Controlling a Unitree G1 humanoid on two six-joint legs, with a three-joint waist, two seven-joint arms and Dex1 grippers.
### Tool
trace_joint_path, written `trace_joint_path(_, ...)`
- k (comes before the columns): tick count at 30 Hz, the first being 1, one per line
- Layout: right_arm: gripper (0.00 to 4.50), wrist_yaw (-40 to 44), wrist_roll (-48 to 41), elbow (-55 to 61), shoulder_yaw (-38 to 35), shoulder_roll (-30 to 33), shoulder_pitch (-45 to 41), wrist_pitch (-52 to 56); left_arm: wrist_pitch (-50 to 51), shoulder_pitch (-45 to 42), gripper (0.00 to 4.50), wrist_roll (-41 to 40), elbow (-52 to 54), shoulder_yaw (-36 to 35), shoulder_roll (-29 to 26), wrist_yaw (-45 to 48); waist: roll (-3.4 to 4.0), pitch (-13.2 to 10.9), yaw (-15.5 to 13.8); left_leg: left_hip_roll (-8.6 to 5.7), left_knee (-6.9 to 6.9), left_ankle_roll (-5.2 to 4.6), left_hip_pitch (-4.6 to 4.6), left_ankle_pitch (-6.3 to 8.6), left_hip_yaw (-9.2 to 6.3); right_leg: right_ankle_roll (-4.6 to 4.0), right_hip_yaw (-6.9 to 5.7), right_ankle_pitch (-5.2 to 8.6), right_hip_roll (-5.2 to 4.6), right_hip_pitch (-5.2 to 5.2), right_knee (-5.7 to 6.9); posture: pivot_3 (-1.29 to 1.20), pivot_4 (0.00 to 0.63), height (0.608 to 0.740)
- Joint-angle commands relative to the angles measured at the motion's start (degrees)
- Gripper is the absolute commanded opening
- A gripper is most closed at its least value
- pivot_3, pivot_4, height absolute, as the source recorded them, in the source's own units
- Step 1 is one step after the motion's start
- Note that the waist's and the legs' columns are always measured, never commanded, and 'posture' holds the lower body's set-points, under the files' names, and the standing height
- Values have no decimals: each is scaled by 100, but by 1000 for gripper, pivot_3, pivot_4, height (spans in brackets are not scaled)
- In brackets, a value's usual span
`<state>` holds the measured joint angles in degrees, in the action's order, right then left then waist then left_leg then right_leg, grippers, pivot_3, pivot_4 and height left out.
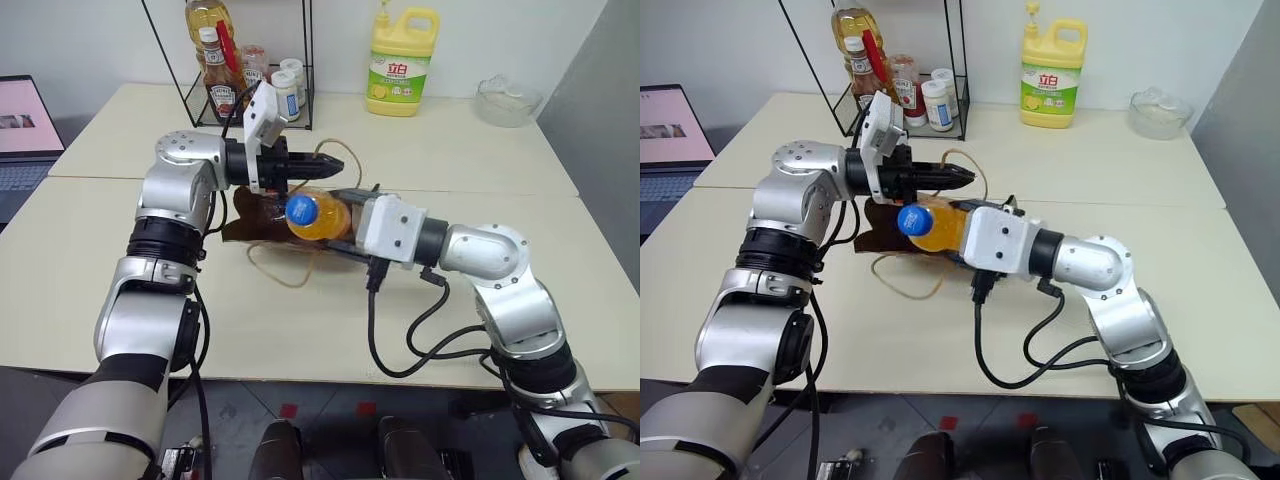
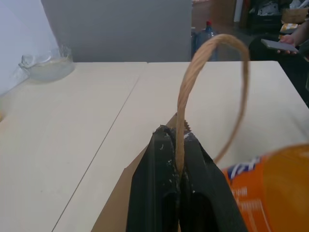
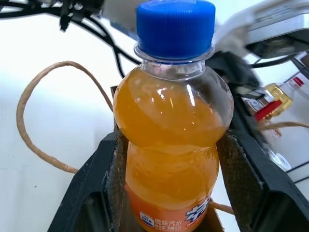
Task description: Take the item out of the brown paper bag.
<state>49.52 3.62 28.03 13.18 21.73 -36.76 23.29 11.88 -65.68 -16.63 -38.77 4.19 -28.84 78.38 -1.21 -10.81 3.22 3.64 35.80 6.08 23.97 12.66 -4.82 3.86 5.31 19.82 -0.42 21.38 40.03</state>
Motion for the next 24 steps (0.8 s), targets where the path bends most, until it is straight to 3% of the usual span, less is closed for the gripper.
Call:
trace_joint_path(1,2405,-86,-426,556,-431,94,-140,209,-126,-187,0,9,21,-100,20,58,0,0,0,0,0,0,0,0,0,0,0,0,0,0,0,0,150,740)
trace_joint_path(8,2405,-350,-1135,924,-1095,315,-318,1071,-175,-224,0,49,-72,-96,43,62,0,0,-4,-1,0,-1,1,0,0,0,0,0,0,0,1,0,150,740)
trace_joint_path(17,2405,-721,-1651,1264,-2044,1102,-386,1803,-318,-267,0,114,-266,-104,103,116,4,-2,-11,-3,0,-17,2,9,1,0,1,0,-2,0,1,0,150,740)
trace_joint_path(22,2404,-553,-1644,1174,-2471,1876,142,1584,-380,-313,0,136,-352,-116,147,137,6,-3,-41,-4,0,-19,4,10,0,0,-1,0,-2,-1,-1,0,150,740)
trace_joint_path(24,2404,-369,-1460,1026,-2609,2287,724,1159,-395,-323,0,136,-373,-125,155,141,6,-3,-62,-7,2,-20,6,11,2,0,2,0,-5,-1,-4,0,150,740)
